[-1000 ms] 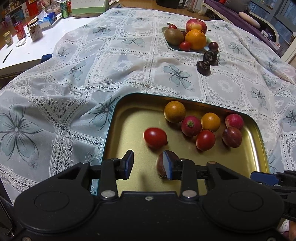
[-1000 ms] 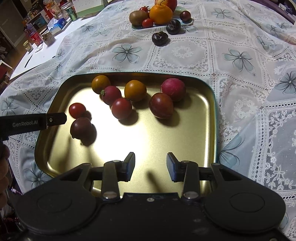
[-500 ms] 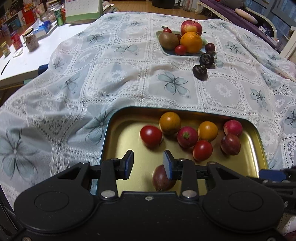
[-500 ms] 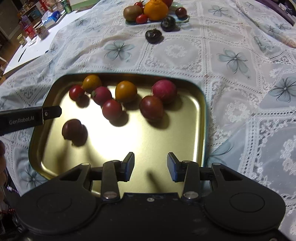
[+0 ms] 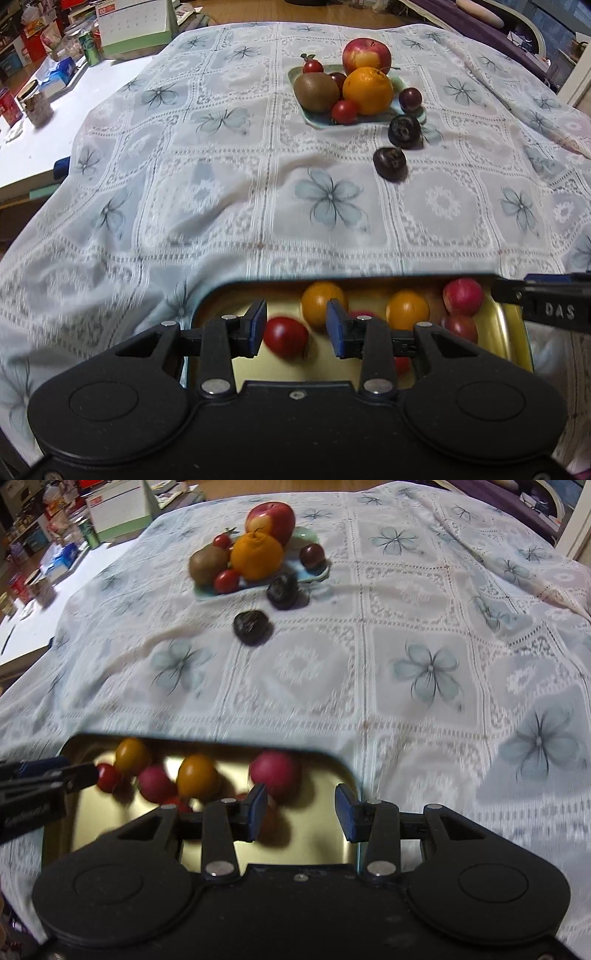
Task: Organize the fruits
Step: 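Move both open tools from the tray back toward the dark plums, then grasp a wrinkled dark plum with the left tool while the right tool grasps another dark plum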
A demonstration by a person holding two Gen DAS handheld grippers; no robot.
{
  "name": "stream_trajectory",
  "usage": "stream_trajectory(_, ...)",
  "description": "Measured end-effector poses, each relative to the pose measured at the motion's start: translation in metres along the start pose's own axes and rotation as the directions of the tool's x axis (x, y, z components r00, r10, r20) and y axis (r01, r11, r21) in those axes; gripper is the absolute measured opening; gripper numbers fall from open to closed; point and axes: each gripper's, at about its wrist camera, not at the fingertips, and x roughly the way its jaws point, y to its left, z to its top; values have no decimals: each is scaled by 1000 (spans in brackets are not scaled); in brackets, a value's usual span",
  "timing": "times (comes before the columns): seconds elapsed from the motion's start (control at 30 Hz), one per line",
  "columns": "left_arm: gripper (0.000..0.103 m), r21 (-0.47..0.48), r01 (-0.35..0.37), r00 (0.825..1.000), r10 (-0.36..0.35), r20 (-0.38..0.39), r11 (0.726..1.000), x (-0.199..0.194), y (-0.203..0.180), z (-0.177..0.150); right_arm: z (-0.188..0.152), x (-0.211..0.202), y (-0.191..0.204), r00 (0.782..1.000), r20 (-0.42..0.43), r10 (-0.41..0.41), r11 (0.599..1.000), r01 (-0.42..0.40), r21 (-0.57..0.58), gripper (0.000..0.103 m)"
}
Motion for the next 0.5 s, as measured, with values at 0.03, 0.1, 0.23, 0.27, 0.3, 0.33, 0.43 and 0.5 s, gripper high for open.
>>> stream_trajectory(0.03, 44, -4, -1, 1000, 1, 0, 1000, 3, 0, 6, 8, 5, -1, 1000, -3, 0, 1000, 0, 6, 43)
stream_trajectory(0.1, 44, -12, -11, 1000, 11, 0, 1000, 11, 1, 18, 24, 15, -2, 1000, -5, 0, 1000, 0, 17, 43)
stream_trajectory(0.23, 44, -18, -32, 999, 32, 0, 999, 27, 2, 43, 58, 34, -5, 1000, 25, -19, 998, 17, 65, 43)
stream_trajectory(0.27, 44, -23, -39, 999, 39, -1, 999, 32, 3, 49, 67, 38, -5, 999, 38, -24, 997, 21, 73, 43)
stream_trajectory(0.3, 44, -31, -43, 999, 43, -2, 999, 36, 4, 54, 75, 42, -5, 998, 53, -25, 997, 21, 79, 43)
stream_trajectory(0.33, 44, -39, -45, 999, 45, -3, 998, 39, 5, 59, 84, 45, -4, 997, 69, -26, 996, 20, 86, 43)
stream_trajectory(0.43, 44, -54, -54, 999, 53, -12, 997, 50, 7, 71, 108, 58, -4, 993, 110, -34, 992, 20, 123, 43)
stream_trajectory(0.5, 44, -59, -56, 998, 56, -18, 997, 56, 9, 77, 123, 67, -3, 992, 119, -31, 989, 13, 150, 43)
